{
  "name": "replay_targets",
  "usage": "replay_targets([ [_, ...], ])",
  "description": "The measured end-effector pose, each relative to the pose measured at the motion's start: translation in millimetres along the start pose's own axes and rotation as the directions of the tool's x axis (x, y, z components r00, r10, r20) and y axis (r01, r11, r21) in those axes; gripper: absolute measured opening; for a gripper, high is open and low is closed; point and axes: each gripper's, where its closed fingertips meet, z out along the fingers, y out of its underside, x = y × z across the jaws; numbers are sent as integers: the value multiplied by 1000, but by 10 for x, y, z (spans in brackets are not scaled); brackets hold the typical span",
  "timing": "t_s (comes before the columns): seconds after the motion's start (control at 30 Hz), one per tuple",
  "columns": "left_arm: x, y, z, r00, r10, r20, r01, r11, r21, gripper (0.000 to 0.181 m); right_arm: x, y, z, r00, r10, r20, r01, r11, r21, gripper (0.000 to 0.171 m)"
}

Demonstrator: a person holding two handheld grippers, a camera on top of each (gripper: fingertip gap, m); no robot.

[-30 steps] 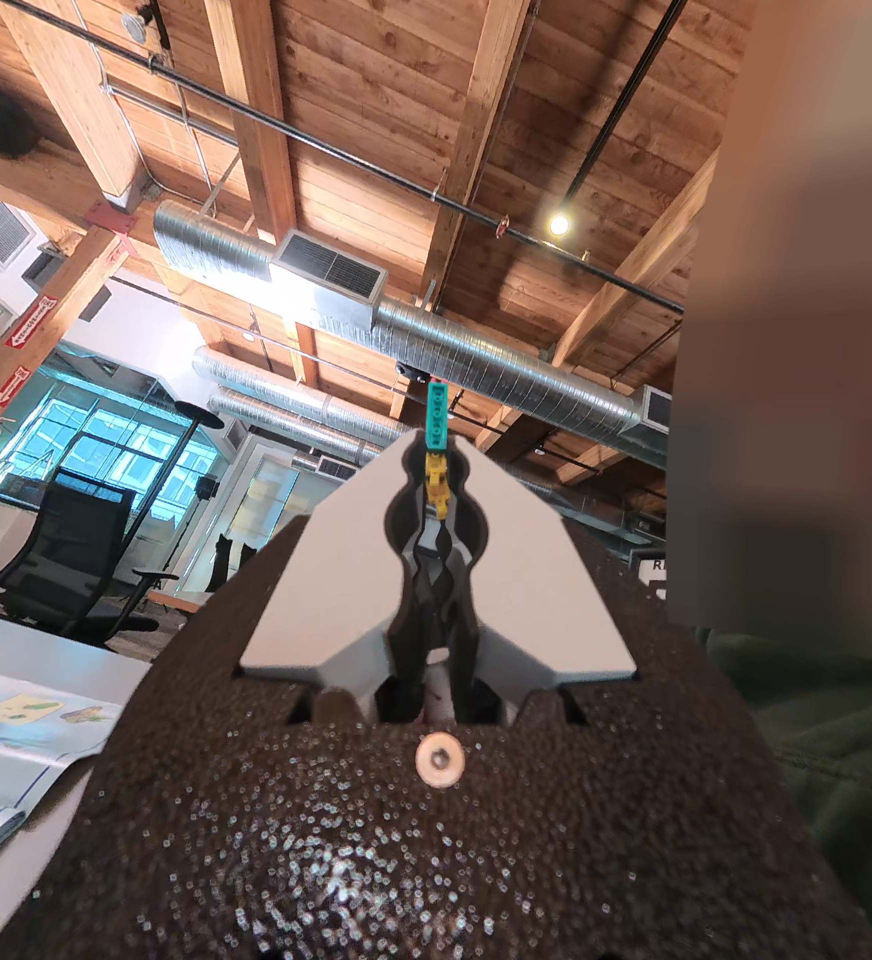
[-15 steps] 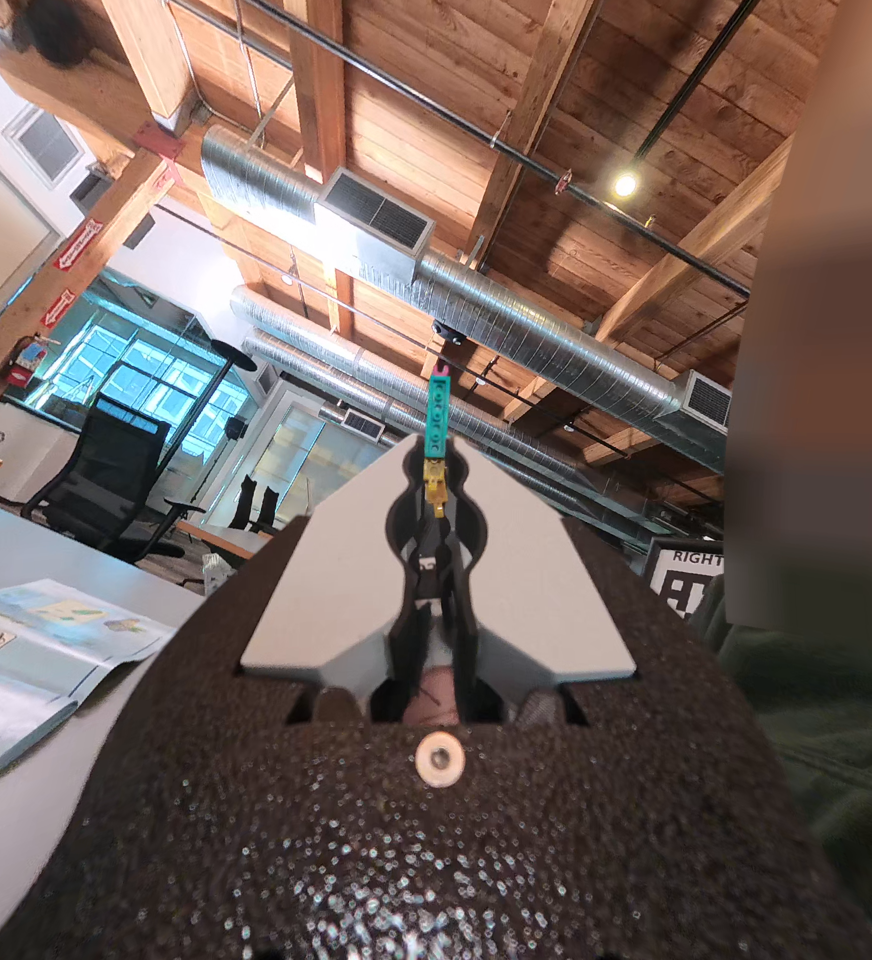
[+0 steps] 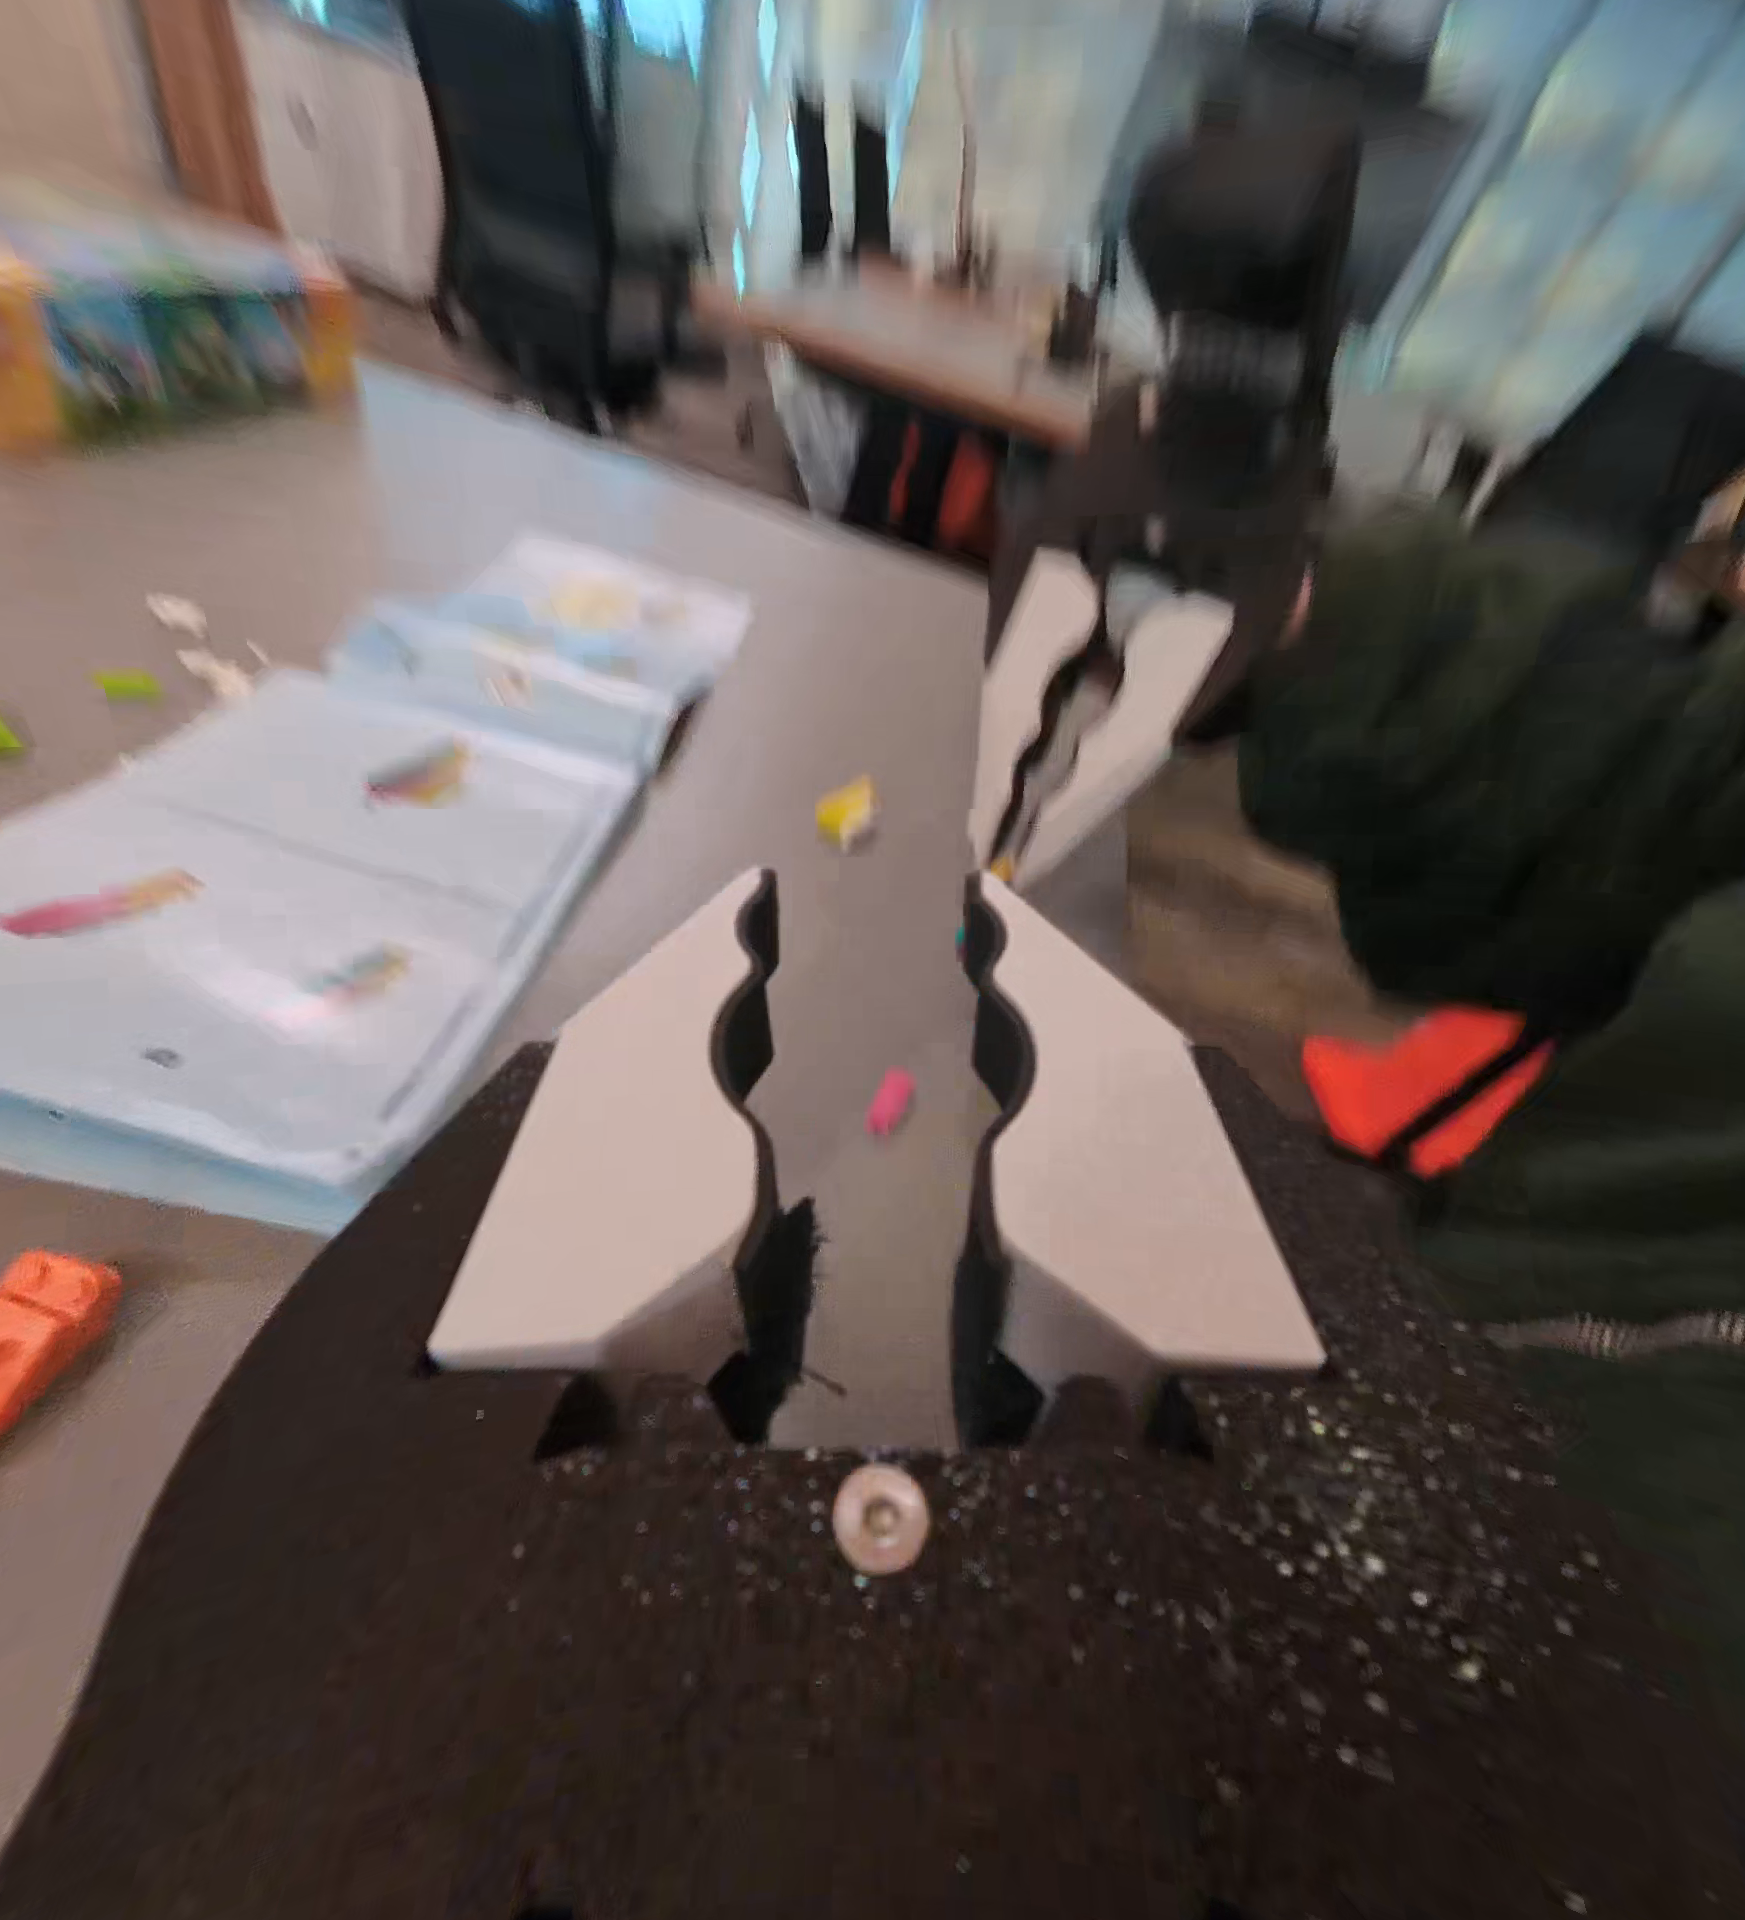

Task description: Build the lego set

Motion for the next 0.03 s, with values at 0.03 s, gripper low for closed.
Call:
replay_targets([
  [0.03, 50, 173, 57, 999, 38, -11, -39, 993, -111, 33, -1, 63, 39, 1000, -19, 0, 19, 999, -50, 6],
])
